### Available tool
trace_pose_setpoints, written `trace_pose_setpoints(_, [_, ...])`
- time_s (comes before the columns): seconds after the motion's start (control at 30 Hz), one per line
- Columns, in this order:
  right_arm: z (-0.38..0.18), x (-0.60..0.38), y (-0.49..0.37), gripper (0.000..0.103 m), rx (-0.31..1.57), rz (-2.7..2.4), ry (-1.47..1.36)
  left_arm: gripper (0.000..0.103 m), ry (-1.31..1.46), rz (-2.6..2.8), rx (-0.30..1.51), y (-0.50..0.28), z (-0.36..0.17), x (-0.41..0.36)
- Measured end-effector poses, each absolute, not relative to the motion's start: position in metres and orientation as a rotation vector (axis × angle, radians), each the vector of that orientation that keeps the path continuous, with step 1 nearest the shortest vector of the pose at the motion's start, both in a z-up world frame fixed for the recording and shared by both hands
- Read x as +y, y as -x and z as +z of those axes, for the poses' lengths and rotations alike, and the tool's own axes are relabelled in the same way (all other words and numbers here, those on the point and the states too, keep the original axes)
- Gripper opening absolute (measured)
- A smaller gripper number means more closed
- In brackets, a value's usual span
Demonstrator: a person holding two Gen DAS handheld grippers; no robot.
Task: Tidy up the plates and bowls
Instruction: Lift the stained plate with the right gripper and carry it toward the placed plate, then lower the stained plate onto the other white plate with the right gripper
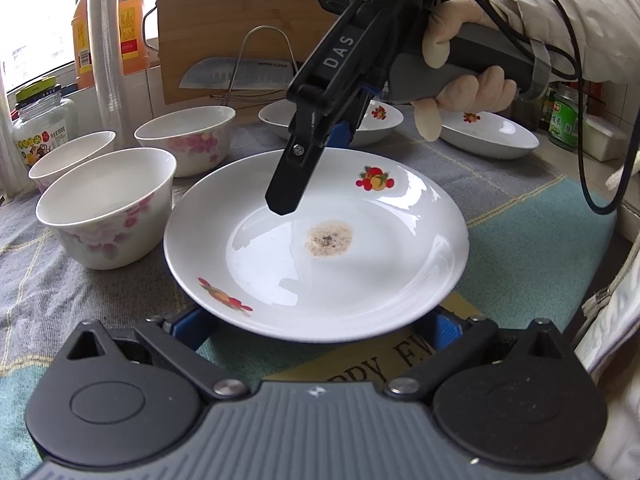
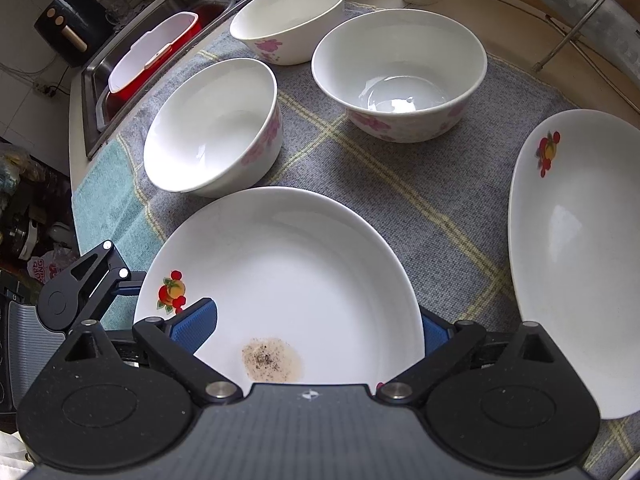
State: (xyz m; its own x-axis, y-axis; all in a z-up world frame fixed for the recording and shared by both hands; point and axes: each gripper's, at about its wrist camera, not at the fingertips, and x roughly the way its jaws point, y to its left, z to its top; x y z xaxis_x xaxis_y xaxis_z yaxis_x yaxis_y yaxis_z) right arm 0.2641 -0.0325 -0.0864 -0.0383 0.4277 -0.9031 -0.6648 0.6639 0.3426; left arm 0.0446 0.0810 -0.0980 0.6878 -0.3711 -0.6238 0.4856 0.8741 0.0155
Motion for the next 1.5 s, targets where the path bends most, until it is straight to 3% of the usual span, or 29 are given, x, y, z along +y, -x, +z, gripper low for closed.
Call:
trace_pose_setpoints(0.83, [-0.067, -0.048, -0.247, 0.101, 1.306, 0.893, 0.228, 0.102, -0.22, -0.509, 0.728, -0.058, -0.077, 0.074])
trace_pose_setpoints(1.5, [-0.03, -0.137, -0.236, 0.101, 1.217, 0.792, 0.154, 0.102, -0.304, -0.626, 0.731, -0.08, -0.045, 0.005])
